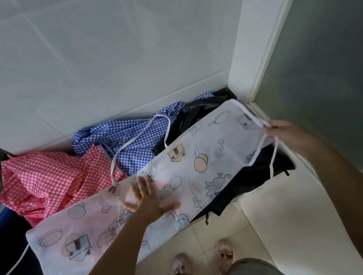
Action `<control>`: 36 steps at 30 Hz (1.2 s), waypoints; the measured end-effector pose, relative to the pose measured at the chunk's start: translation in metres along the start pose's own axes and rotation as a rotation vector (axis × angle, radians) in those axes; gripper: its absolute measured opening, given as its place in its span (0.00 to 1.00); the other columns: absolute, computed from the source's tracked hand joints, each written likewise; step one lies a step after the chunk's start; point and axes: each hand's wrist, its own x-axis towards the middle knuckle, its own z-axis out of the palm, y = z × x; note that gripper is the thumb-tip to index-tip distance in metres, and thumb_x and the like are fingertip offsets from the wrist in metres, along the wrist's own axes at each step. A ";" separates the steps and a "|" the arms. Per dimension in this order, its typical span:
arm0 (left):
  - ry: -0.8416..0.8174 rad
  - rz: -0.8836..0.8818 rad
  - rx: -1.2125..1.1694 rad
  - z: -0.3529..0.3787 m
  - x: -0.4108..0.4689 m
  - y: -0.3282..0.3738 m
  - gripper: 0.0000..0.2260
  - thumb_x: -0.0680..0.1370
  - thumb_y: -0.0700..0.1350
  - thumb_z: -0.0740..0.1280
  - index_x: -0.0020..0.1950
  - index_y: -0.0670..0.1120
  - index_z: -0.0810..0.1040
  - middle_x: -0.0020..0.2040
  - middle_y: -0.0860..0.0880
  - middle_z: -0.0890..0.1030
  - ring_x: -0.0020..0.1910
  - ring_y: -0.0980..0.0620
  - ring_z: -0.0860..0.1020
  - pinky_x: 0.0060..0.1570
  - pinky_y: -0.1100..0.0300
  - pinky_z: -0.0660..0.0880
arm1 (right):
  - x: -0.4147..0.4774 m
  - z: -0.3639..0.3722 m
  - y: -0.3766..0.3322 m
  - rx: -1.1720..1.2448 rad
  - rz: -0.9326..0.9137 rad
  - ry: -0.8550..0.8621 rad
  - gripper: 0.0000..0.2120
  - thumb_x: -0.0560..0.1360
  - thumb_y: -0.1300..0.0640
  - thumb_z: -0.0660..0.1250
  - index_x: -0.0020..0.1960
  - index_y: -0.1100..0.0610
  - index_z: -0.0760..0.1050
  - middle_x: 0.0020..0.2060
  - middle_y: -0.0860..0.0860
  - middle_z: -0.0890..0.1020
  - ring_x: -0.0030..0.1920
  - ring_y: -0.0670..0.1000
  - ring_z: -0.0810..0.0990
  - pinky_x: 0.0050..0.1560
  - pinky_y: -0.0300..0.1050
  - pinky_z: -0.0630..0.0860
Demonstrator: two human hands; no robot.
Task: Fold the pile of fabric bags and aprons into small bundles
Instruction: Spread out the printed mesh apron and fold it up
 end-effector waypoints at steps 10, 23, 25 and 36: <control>-0.014 0.014 0.000 -0.001 -0.003 0.001 0.68 0.51 0.80 0.59 0.72 0.45 0.24 0.69 0.44 0.22 0.69 0.40 0.26 0.62 0.24 0.40 | 0.038 -0.024 -0.048 -0.491 0.051 -0.207 0.07 0.77 0.68 0.62 0.49 0.58 0.73 0.48 0.55 0.78 0.46 0.52 0.75 0.43 0.38 0.72; -0.026 -0.005 0.019 -0.002 -0.001 0.003 0.66 0.58 0.77 0.65 0.71 0.44 0.23 0.67 0.43 0.20 0.66 0.39 0.23 0.60 0.24 0.38 | -0.024 0.046 0.035 -0.140 0.226 0.142 0.13 0.70 0.53 0.74 0.33 0.60 0.75 0.31 0.55 0.79 0.26 0.50 0.76 0.32 0.41 0.71; -0.031 0.000 0.014 -0.001 0.000 0.003 0.66 0.58 0.76 0.66 0.71 0.44 0.23 0.68 0.43 0.21 0.68 0.38 0.25 0.60 0.24 0.38 | -0.029 0.051 0.042 0.144 0.219 0.122 0.06 0.73 0.59 0.72 0.42 0.62 0.79 0.36 0.55 0.80 0.31 0.48 0.76 0.35 0.38 0.71; 0.003 -0.006 -0.001 0.002 0.001 0.007 0.66 0.57 0.76 0.66 0.72 0.45 0.24 0.67 0.44 0.21 0.70 0.38 0.26 0.61 0.24 0.39 | -0.019 0.053 0.047 0.552 0.126 0.346 0.05 0.79 0.63 0.64 0.48 0.65 0.72 0.47 0.61 0.78 0.44 0.52 0.81 0.53 0.47 0.80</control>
